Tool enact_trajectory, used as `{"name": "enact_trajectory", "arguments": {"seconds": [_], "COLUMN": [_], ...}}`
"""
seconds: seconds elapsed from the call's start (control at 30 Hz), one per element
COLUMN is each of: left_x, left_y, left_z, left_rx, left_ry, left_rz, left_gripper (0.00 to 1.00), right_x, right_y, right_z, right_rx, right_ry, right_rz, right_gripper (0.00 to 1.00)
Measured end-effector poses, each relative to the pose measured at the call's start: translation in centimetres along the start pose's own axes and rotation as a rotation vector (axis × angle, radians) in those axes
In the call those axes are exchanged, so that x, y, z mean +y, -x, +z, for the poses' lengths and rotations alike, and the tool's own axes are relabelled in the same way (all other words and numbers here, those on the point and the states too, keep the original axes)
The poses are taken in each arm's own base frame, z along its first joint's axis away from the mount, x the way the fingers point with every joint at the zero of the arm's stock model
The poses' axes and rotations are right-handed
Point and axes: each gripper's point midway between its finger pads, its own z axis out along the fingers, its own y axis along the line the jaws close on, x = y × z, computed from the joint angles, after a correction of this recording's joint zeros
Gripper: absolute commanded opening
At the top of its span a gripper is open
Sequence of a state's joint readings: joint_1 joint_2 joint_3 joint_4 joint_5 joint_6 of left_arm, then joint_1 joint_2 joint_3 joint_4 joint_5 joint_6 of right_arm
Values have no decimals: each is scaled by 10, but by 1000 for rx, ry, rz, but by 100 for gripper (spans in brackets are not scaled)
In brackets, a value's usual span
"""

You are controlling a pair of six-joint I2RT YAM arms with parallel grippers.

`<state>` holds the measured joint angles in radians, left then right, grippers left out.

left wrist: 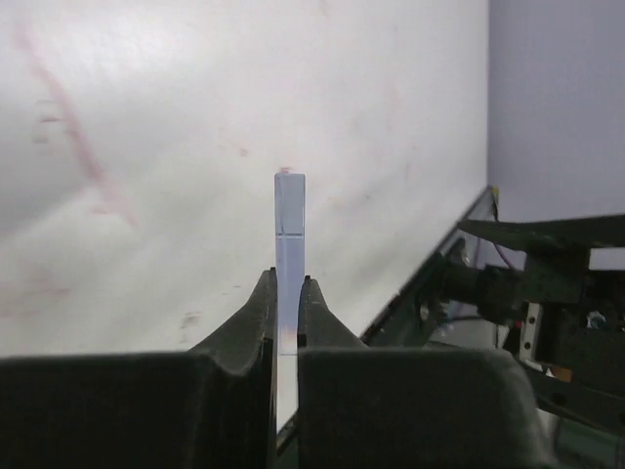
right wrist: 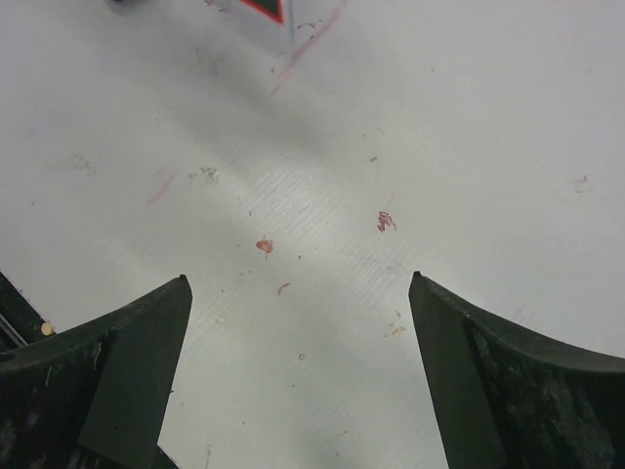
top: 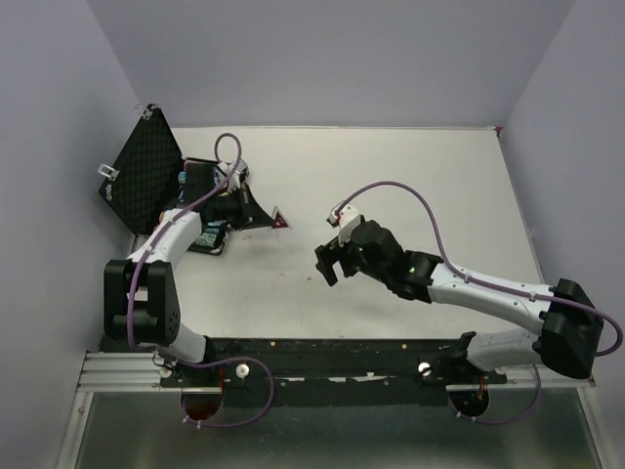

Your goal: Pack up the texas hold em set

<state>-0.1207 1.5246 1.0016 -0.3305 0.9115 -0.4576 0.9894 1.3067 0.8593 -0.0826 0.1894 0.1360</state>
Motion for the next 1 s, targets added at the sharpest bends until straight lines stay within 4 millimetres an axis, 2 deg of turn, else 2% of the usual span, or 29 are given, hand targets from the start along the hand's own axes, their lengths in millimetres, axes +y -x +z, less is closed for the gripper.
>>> {"name": "enact_trajectory", "arguments": {"seconds": [0.13, 0.23, 0.4, 0.53, 0.7, 1.0], "left_x": [39, 69, 115, 137, 153, 176], "left_y": [41, 61, 75, 80, 94, 112], "left_z": [-45, -77, -119, -142, -156, -154], "left_rx": [-195, -309, -430, -491, -529, -520], "left_ry": [141, 251, 427, 523, 582, 610], "left_rz": [-27, -64, -134, -166, -175, -191], "left_gripper": [0, 0, 0, 0, 0, 0], "right_x": [-7, -12, -16, -17, -17, -19], "right_y": [-3, -8, -8, -3, -1, -2], "right_z": [-6, -11, -18, -21, -24, -24], "right_rx": [-22, -33, -67, -94, -108, -109], "right_ry": [-28, -47, -57, -56, -55, -63], "right_rz": [9, 12, 21, 25, 28, 26], "right_gripper": [100, 100, 100, 100, 100, 100]}}
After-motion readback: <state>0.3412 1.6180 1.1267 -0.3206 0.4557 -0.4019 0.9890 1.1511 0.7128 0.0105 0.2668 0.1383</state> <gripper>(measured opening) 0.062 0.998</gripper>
